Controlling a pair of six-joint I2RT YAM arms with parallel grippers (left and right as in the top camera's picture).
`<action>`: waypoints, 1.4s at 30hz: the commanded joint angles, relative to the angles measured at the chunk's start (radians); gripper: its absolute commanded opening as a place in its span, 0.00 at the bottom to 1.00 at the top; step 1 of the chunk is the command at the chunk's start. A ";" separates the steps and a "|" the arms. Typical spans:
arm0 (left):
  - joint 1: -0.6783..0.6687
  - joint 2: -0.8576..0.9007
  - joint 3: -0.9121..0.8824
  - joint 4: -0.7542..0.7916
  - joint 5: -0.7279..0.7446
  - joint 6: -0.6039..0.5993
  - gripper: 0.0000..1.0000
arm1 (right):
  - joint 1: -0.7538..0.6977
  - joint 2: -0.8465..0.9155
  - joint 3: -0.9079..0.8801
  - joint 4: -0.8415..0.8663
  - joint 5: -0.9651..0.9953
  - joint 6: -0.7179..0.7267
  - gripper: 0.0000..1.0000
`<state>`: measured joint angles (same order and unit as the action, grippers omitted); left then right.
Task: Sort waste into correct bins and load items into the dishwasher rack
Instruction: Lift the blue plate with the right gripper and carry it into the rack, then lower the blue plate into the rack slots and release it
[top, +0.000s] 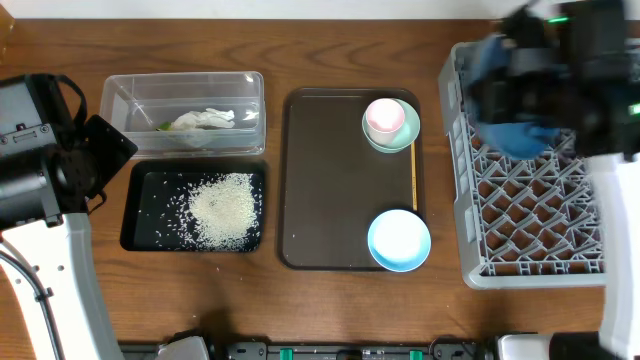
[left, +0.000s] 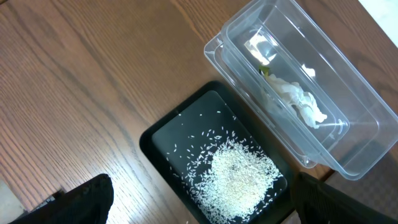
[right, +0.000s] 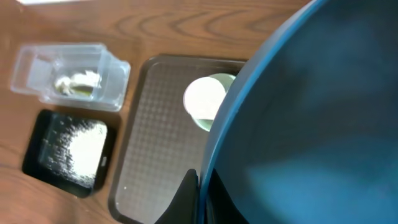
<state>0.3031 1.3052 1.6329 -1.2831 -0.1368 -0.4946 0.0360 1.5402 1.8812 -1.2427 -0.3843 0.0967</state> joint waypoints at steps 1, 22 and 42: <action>0.004 -0.003 0.006 -0.003 -0.005 -0.001 0.93 | -0.166 0.002 -0.039 0.016 -0.360 -0.139 0.01; 0.004 -0.003 0.006 -0.003 -0.005 -0.001 0.93 | -0.587 0.005 -0.498 0.136 -0.991 -0.278 0.01; 0.004 -0.003 0.006 -0.003 -0.005 -0.001 0.93 | -0.593 0.005 -0.580 0.203 -0.896 -0.278 0.01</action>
<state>0.3031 1.3052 1.6329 -1.2831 -0.1368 -0.4946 -0.5488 1.5467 1.3041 -1.0401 -1.3033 -0.1600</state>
